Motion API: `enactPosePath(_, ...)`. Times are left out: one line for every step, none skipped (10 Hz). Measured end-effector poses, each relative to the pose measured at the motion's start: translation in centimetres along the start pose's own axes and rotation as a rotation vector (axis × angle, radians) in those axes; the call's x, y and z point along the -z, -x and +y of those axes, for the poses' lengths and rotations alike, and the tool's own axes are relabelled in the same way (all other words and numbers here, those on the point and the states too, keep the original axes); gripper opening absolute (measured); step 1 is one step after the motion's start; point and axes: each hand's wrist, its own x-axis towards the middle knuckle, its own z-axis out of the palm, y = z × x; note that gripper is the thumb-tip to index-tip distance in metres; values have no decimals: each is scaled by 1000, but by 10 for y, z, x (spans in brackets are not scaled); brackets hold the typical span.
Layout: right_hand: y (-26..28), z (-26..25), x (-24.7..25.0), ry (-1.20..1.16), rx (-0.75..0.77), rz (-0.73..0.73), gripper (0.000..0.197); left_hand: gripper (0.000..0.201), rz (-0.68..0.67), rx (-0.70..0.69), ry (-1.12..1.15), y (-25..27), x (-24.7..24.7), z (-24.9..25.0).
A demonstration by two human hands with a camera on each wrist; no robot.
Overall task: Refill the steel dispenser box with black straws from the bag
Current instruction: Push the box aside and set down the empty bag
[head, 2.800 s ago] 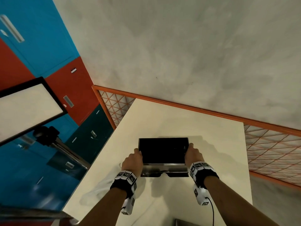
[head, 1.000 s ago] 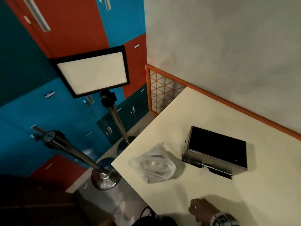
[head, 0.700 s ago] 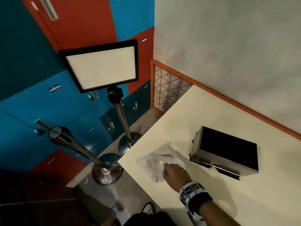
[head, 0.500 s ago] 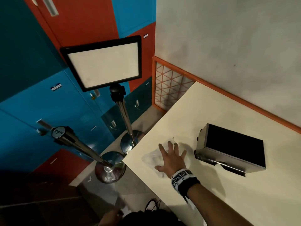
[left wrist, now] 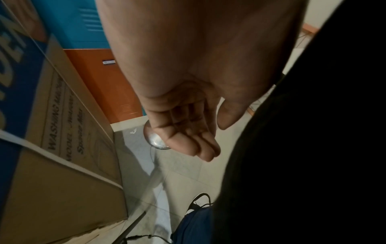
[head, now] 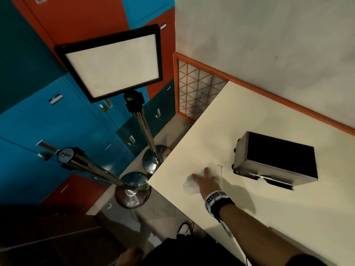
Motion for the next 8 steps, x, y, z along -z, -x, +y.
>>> enactPosePath(-4,-3,17,-34,80,-39,42,34,-40,-23,12,7,4,11)
enactPosePath(-7,-2,19,-132,132,37,25,36,-77,-65,-105,10,21,31)
enactPosePath(-7,-7,18,-240,96,81,22,38,-49,-101,-68,10,28,36)
enactPosePath(-6,-15,19,-297,39,41,54,56,-31,-31,66,6,36,37)
enactPosePath(-4,-16,24,-336,35,-3,73,36,-57,-67,54,11,44,38)
enactPosePath(-2,-12,27,-377,42,4,28,33,-67,-84,-21,12,39,36)
enactPosePath(-2,-3,23,-386,32,78,24,30,-54,-82,-34,16,40,41)
enactPosePath(2,8,21,-379,27,85,31,24,-80,-126,-84,16,36,43)
